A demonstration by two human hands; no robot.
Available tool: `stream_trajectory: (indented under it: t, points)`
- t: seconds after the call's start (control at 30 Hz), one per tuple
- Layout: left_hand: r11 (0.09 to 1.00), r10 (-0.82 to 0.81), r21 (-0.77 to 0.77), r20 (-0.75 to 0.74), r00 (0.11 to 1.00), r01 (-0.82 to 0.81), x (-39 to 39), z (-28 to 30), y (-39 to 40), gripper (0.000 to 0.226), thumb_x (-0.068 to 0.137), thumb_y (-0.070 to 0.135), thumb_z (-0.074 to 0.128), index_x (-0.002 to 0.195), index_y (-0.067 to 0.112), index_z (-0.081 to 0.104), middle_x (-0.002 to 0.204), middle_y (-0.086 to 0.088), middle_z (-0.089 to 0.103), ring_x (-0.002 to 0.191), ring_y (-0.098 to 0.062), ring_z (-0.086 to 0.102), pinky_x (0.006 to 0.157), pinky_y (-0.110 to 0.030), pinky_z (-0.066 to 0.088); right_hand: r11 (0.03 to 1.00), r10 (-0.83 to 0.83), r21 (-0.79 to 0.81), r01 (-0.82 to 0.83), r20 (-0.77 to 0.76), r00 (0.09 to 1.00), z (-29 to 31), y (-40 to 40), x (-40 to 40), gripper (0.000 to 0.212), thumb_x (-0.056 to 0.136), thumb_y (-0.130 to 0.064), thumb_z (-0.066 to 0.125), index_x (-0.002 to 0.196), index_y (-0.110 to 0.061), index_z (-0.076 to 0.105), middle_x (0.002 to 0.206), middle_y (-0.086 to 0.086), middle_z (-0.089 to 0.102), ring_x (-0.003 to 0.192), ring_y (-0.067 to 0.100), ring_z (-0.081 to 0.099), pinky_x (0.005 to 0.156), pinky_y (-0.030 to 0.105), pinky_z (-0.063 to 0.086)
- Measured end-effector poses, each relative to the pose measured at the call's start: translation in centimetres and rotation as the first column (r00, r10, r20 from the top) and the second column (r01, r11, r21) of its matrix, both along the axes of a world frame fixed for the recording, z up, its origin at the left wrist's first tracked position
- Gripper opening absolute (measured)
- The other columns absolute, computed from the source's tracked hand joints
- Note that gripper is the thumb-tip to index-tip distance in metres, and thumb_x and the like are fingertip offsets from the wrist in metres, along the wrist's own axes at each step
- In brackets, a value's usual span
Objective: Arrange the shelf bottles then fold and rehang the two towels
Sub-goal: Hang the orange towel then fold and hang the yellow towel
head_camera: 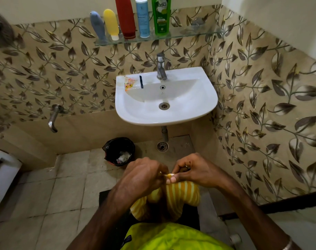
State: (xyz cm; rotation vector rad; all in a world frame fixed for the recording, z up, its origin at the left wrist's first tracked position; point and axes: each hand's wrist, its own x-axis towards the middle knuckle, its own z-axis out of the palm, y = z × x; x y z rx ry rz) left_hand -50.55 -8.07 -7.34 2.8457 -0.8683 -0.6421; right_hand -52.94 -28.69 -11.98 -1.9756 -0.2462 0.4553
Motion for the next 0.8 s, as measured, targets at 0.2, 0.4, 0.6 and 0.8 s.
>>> stream_trajectory:
  t: [0.2,0.4,0.6,0.8]
  points:
    - [0.999,0.041,0.000,0.023,0.999,-0.041,0.2,0.2,-0.1,0.028,0.090,0.056,0.060,0.110,0.039,0.066,0.093,0.009,0.070,0.089,-0.013,0.065,0.075,-0.031,0.054,0.999,0.039,0.037,-0.037,-0.051,0.998,-0.6,-0.8,0.3,0.025,0.081,-0.013,0.083,0.105,-0.016,0.078,0.100,-0.001,0.077,0.092,0.010,0.072,0.077,0.025,0.057]
    - [0.996,0.086,0.034,-0.002,0.996,-0.086,0.6,0.0,0.2,0.031,0.088,0.058,0.061,0.113,0.041,0.066,0.104,0.010,0.072,0.094,-0.015,0.066,0.080,-0.036,0.057,0.981,0.000,0.189,0.036,-0.187,0.982,-1.1,-1.5,0.4,0.031,0.085,-0.004,0.078,0.114,-0.012,0.074,0.100,0.013,0.077,0.092,0.018,0.073,0.079,0.026,0.058]
    - [0.992,0.093,0.088,-0.032,0.995,-0.090,0.8,0.4,0.9,0.033,0.092,0.054,0.059,0.120,0.038,0.066,0.113,0.011,0.070,0.103,-0.012,0.063,0.086,-0.034,0.055,0.980,0.008,0.198,0.032,-0.200,0.980,-0.8,-3.1,0.5,0.035,0.082,-0.007,0.081,0.116,-0.012,0.073,0.081,0.003,0.075,0.080,0.018,0.068,0.078,0.028,0.058]
    - [0.989,0.115,0.102,-0.045,0.992,-0.110,1.1,0.7,0.8,0.035,0.092,0.054,0.058,0.122,0.036,0.065,0.109,0.009,0.070,0.101,-0.012,0.063,0.086,-0.034,0.054,0.919,-0.125,0.347,0.185,-0.188,0.974,-1.3,-3.4,0.3,0.022,0.078,-0.005,0.083,0.098,-0.010,0.075,0.079,0.009,0.068,0.073,0.017,0.063,0.064,0.027,0.053]
